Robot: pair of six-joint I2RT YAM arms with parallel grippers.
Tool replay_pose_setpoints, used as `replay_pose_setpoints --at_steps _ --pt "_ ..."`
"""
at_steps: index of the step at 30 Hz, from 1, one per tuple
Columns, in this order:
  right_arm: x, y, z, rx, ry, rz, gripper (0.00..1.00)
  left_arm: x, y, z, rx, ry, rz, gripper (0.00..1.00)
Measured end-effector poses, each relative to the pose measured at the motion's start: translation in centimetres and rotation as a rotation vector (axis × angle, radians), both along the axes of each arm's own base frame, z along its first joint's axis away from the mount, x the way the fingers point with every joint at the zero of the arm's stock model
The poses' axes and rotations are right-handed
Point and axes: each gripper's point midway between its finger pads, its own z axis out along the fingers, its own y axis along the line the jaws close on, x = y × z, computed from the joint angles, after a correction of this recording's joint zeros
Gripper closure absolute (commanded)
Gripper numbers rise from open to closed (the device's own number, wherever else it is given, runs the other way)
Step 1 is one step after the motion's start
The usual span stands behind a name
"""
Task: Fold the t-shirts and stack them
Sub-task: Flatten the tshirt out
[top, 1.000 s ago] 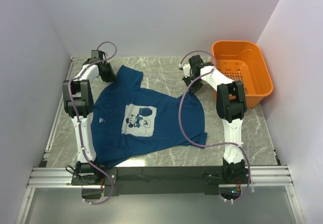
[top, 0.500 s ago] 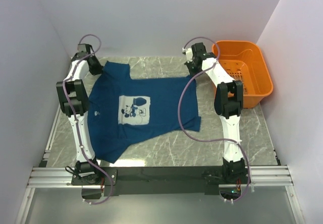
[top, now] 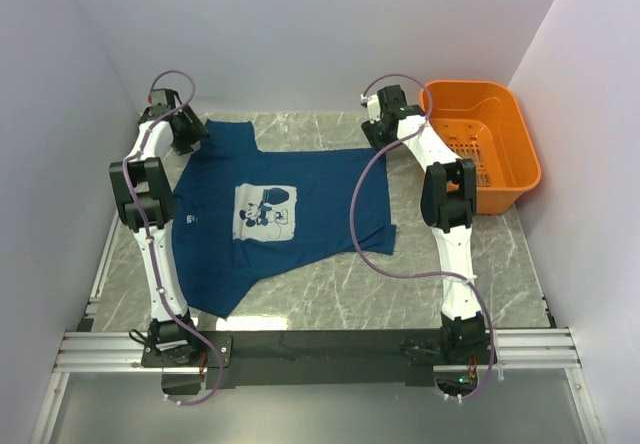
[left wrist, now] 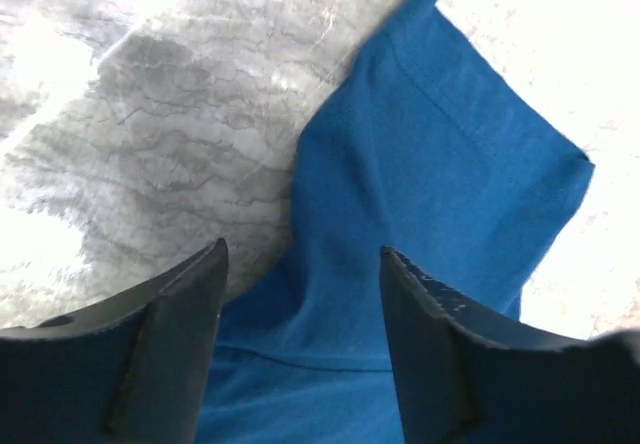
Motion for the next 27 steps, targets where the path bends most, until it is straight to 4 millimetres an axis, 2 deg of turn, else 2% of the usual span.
replay_pose_setpoints --at_steps 9,13,20,25,27 --pt "2.0 0.2 2.4 0.03 -0.085 -0.026 0.47 1.9 0.9 4.1 0.008 -0.119 0.008 0.29" --pt "2.2 0.2 2.2 0.031 -0.089 -0.033 0.48 3.0 0.8 5.1 -0.014 -0.175 -0.005 0.29" --pt "2.0 0.1 0.1 0.024 -0.052 -0.037 0.5 4.4 0.0 4.0 -0.085 -0.219 -0.01 0.28" --pt "1.7 0.0 -2.0 0.014 -0.011 -0.039 0.5 4.8 -0.3 2.9 -0.124 -0.216 0.012 0.28" --pt "1.6 -0.1 -2.2 0.014 -0.004 -0.044 0.5 5.0 -0.4 2.9 -0.136 -0.221 0.019 0.28"
